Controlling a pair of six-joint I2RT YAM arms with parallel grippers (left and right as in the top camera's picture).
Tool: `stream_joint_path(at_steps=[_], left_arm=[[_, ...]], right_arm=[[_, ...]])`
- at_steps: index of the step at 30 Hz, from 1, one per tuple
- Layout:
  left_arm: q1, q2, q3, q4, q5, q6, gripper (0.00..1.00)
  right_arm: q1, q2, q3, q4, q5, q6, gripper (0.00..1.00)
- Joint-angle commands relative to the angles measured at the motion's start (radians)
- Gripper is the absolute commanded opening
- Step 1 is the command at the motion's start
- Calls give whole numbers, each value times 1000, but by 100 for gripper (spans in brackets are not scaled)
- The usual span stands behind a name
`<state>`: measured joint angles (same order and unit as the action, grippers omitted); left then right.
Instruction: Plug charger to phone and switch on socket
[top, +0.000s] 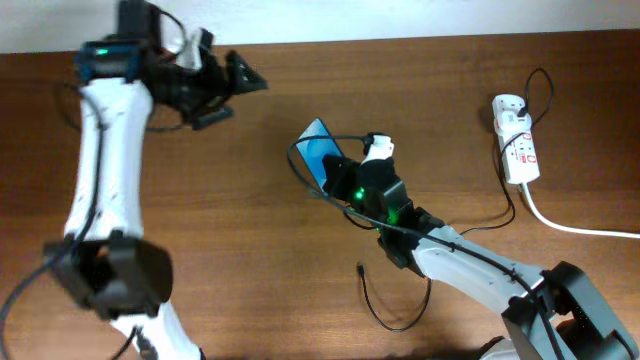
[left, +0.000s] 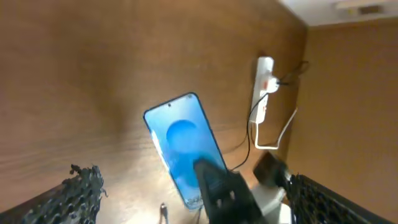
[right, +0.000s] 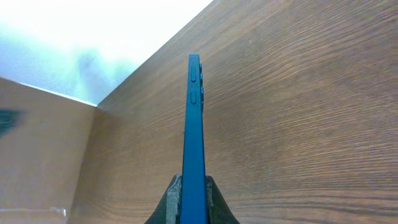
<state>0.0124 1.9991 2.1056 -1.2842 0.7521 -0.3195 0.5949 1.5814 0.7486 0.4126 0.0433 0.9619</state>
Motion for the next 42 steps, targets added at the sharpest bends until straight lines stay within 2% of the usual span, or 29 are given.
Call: stream_joint_path(at_steps=[1,2,3,6,7,9,10,11,13,14,15,17,18,20,21,23,24,25,29,31,32,34,37,38,39,42], left_arm=[[39,-180,21,-76,-4,183,100],[39,-216,21,-103,-46,183,100],[38,-295,16,-144,-162,183,98],[38,-456,-88,-108,-324,166,95],[40,-545,-204,-64,-415,120,96],[80,-680,-449,52,-442,69,98],[124,-769,-613,140,-411,33,99],[182,-867,-806,270,-311,20,99],[251,-955,-1048,496,-170,-68,99],[269,-969,-1148,604,-111,-147,99],[274,-956,-1287,774,-9,-283,99],[262,-882,-1416,999,167,-498,99],[243,-804,-1437,1091,259,-652,99],[202,-726,-1437,1196,341,-759,99],[155,-678,-1437,1291,361,-872,99],[104,-644,-1437,1361,347,-997,99],[56,-624,-1437,1392,322,-1136,99],[19,-623,-1437,1402,266,-1203,99],[-32,-623,-1437,1437,198,-1275,99],[-48,-623,-1437,1482,161,-1355,100],[-56,-623,-1437,1496,136,-1367,96],[-66,-623,-1437,1533,114,-1371,78],[-72,-623,-1437,1563,124,-1371,71],[-72,-623,-1437,1564,128,-1371,60],[-72,-623,-1437,1564,143,-1371,56],[-72,-623,-1437,1564,176,-1370,55]], right_arm=[[-42,-90,11,-56,-61,-3,4],[-56,-112,11,-88,-62,-4,4],[-74,-144,11,-105,-69,-3,4],[-101,-180,11,-103,-149,-1,4],[-108,-179,11,-104,-191,28,4],[-117,-179,11,-103,-235,35,4],[-125,-179,11,-102,-252,37,4],[-137,-179,11,-98,-283,57,4],[-146,-179,11,-104,-304,137,4],[-146,-179,11,-108,-302,187,4],[-145,-179,11,-107,-302,298,4],[-142,-179,11,-105,-303,345,4],[-132,-177,11,-106,-301,344,4],[-111,-174,11,-103,-282,345,4],[-96,-171,11,-103,-270,345,4],[-78,-169,11,-103,-273,360,4],[-64,-169,11,-103,-274,360,4],[-51,-169,11,-103,-287,377,4],[-23,-169,11,-111,-407,457,4],[1,-169,11,-110,-471,578,4],[3,-169,11,-110,-504,615,4],[2,-169,11,-110,-541,663,4],[2,-169,11,-111,-538,742,4],[2,-168,11,-111,-528,763,4],[2,-167,11,-111,-521,776,4],[2,-167,11,-111,-502,793,4]])
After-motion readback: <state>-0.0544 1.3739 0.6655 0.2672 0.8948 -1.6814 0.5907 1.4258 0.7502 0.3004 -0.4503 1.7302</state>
